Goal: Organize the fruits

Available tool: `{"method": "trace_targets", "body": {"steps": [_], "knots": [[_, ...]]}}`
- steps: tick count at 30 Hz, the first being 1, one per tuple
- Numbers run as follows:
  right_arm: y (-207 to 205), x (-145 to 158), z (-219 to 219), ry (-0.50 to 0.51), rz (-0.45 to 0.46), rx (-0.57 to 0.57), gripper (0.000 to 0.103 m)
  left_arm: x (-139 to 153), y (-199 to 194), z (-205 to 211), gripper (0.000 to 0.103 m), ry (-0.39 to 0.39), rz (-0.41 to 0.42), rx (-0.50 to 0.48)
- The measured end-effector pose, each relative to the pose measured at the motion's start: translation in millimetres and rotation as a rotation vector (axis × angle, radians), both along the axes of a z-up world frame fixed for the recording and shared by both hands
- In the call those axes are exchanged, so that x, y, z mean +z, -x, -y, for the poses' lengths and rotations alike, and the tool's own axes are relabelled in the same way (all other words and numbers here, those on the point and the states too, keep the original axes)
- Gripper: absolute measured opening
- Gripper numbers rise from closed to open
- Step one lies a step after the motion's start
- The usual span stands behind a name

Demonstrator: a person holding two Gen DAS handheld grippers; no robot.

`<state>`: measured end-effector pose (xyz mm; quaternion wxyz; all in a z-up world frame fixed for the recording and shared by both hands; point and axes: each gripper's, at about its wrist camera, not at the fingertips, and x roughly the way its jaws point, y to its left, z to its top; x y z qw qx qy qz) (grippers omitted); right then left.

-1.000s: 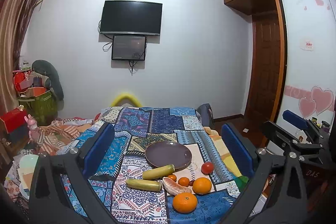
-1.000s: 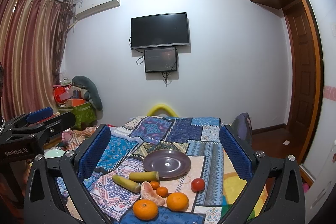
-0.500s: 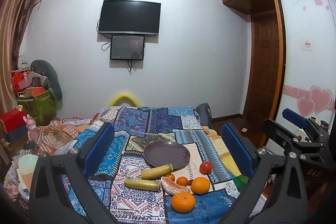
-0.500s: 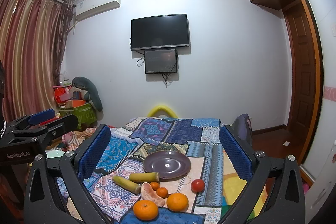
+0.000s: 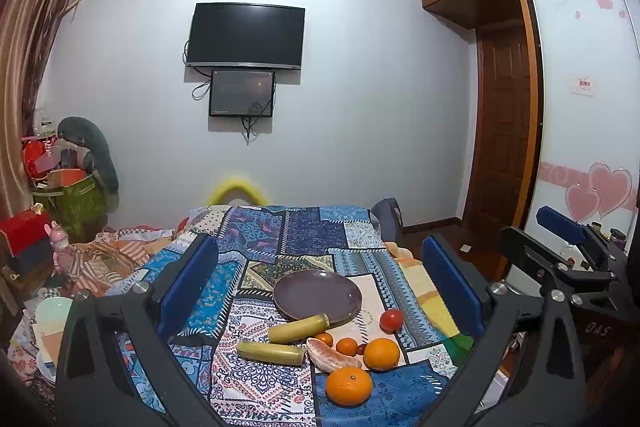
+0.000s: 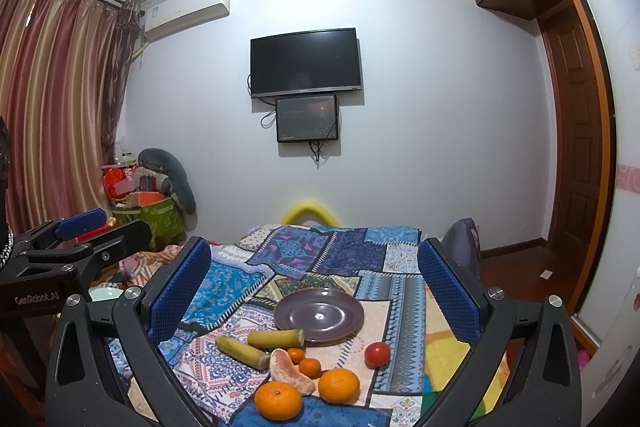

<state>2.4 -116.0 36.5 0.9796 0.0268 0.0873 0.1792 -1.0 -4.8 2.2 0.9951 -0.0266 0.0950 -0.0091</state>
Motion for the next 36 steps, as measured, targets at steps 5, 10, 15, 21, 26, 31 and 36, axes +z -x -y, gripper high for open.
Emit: {"method": "trace_targets", "body": {"steps": [5,10,15,21,26,31,36], "knots": [[0,-1,0,-0.004,-0.003,0.006,0.103,0,0,0,0.103,0.0,0.001,0.001],[0,-1,0,-0.001,-0.002,0.005,0.103,0,0,0,0.103,0.001,-0.002,0.001],[0,-2,0,0.0,-0.002,0.004,0.103,0,-2,-2,0.103,0.006,-0.014,-0.008],[-6,-8,1,0.012,-0.03,0.013,0.103,-7,-9,-1,0.103,-0.018,-0.023,-0.009],[-22,-24,4,0.023,-0.106,-0.006,0.103,-25,-35,-1,0.103,-0.018,-0.12,-0.045],[-37,-46,10,0.037,-0.195,-0.007,0.103,-53,-69,-7,0.102,-0.003,-0.256,-0.057],[-48,-72,13,0.094,-0.275,-0.033,0.099,-88,-98,-7,0.078,0.001,-0.418,-0.073]]}}
